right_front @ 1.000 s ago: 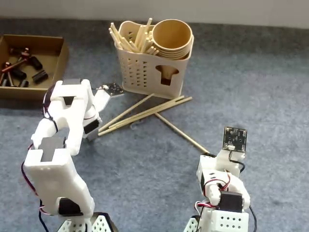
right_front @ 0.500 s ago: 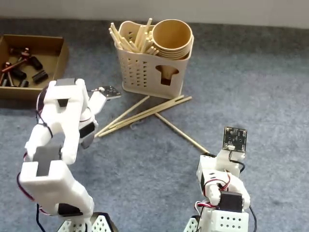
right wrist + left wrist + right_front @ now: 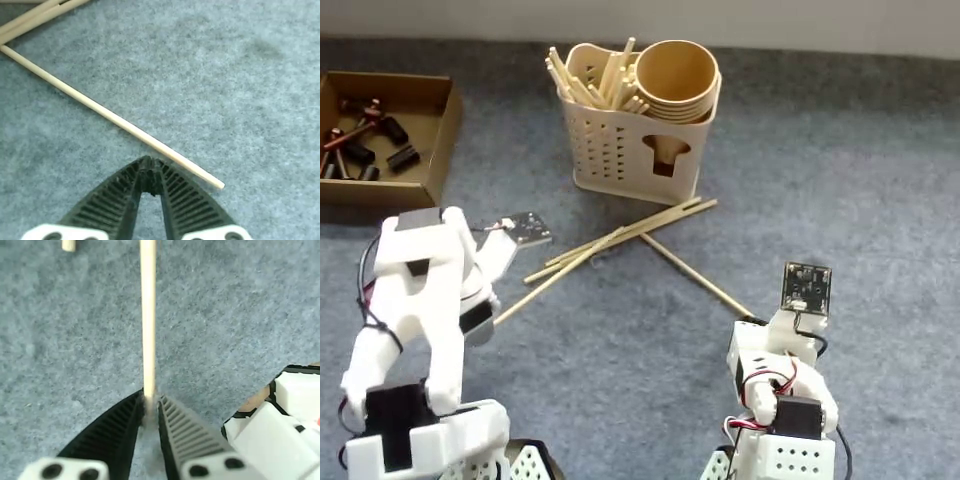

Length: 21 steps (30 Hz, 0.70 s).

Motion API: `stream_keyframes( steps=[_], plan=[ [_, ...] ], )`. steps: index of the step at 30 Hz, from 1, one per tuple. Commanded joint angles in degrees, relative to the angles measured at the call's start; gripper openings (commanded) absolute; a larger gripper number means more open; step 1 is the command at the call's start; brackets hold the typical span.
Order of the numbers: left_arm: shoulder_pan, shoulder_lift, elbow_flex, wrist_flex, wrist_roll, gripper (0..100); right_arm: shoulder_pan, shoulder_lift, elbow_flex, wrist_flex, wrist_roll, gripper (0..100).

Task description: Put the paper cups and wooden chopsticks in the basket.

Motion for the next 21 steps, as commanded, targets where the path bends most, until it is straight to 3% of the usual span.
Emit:
stream_keyframes(
  steps=[1,12,17,21],
  plan=[
    [-2.95,-3.30,2.15,-3.08,-1.32,1,0.48,0.22,5.76,-0.92,0.44,0.5],
    [-6.02,-3.56,3.03,-4.84,-3.69,1,0.48,0.22,5.76,-0.92,0.44,0.5],
    [-6.02,-3.65,3.03,-4.84,-3.43,11,0.48,0.22,5.76,-0.92,0.44,0.5],
    [-5.58,-3.65,2.77,-4.92,1.76,16,0.48,0.22,5.76,-0.92,0.44,0.5]
  ],
)
